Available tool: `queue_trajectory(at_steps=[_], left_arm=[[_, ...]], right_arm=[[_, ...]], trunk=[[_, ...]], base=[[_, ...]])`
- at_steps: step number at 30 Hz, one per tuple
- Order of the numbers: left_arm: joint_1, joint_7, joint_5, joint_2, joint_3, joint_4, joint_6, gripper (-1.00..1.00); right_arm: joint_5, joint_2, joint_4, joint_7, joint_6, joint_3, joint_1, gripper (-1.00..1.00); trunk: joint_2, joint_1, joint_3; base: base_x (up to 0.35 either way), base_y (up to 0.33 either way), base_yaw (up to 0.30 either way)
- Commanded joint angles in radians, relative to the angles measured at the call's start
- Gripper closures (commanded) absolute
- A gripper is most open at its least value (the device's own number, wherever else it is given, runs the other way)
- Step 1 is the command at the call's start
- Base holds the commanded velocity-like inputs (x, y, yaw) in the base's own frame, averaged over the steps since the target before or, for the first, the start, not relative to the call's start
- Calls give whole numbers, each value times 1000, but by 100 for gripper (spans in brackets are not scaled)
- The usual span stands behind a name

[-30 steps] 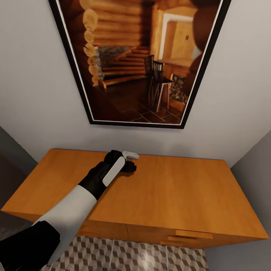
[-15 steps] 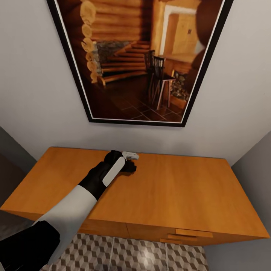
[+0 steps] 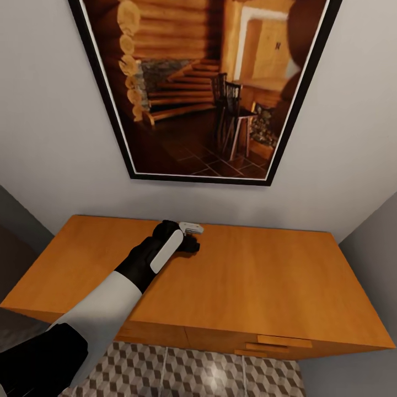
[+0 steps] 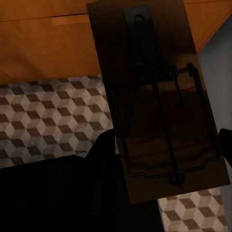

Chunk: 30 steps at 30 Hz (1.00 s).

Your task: Take the four mousetraps from the cabinet in the bathroom and place them on the bathroom floor. Make sure all four end up on the same floor surface, and ensure that at least two of them are either under or directly next to the same bathroom sink.

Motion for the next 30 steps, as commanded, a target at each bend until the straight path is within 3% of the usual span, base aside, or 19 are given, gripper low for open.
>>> queue_trajectory(at_steps=[1, 30], left_arm=[[-1, 10, 10, 0, -2, 0, 2, -100], [-1, 10, 10, 0, -2, 0, 2, -100]], right_arm=[[-13, 0, 1, 7, -3, 6, -1, 100], [-13, 0, 1, 7, -3, 6, -1, 100]], trunk=[[-2, 1, -2], [-2, 1, -7]], base=[[0, 0, 0], [0, 0, 0]])
